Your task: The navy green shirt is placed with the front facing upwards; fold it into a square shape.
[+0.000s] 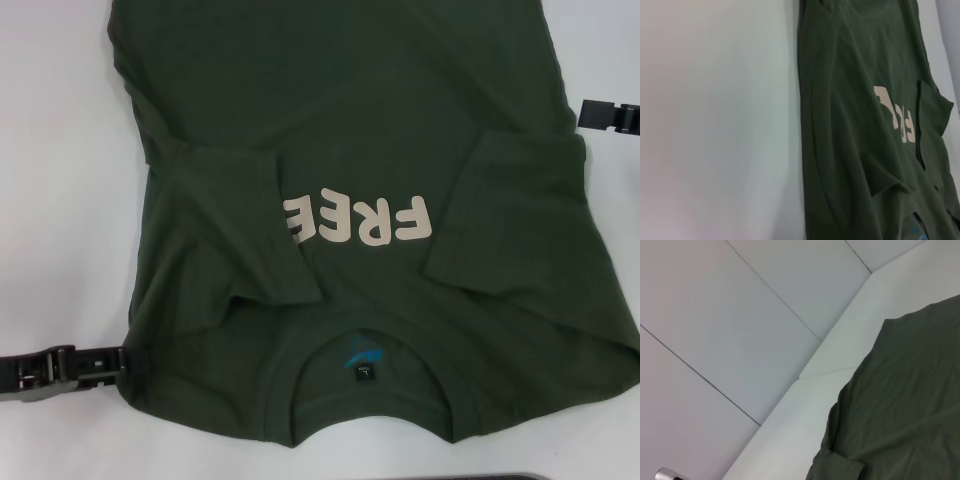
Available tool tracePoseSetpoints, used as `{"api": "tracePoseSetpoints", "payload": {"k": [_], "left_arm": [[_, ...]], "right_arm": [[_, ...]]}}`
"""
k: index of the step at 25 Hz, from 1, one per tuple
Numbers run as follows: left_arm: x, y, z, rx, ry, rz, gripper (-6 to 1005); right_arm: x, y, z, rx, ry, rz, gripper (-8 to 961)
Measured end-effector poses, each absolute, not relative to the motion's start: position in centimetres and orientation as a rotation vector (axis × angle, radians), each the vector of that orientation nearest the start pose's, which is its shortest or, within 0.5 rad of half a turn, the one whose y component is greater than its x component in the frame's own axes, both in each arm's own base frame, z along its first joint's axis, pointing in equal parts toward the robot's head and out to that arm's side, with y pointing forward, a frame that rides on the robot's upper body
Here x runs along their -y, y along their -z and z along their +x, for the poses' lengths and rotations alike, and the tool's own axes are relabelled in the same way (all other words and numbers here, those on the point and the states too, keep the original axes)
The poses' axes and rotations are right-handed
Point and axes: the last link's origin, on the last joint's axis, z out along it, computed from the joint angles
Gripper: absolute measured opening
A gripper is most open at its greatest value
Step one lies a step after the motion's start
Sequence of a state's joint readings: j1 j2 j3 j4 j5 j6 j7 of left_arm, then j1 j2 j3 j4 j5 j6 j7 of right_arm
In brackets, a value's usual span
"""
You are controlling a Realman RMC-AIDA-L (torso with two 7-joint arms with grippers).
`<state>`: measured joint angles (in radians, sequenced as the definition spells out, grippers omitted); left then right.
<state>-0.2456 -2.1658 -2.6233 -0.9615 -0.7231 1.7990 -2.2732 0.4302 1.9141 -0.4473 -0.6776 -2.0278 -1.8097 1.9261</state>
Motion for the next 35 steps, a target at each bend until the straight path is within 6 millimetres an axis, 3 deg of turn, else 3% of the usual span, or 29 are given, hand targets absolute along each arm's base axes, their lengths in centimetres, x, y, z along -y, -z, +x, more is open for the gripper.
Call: {"api": "tracePoseSetpoints", "payload": {"k": [14,20,35], "left_arm": [[-21.9,-0.8,-33.9,2.189,0.397,-2.160,559],[-22.2,-1.0,-33.1,2.255,0.400,-2.162,348],[-22.0,-0.9,-33.2,2.298,0.359,-2.154,63]], "right_arm": [[-29.5,-9.8,31.4,-1.392,-0.921,-2.427,881],[-29.5,-10.2,31.4,-1.385,-0.951,-2.408,881],[-29.5,-10.2,31.4,-1.384,-0.954,-2.406,882]]}}
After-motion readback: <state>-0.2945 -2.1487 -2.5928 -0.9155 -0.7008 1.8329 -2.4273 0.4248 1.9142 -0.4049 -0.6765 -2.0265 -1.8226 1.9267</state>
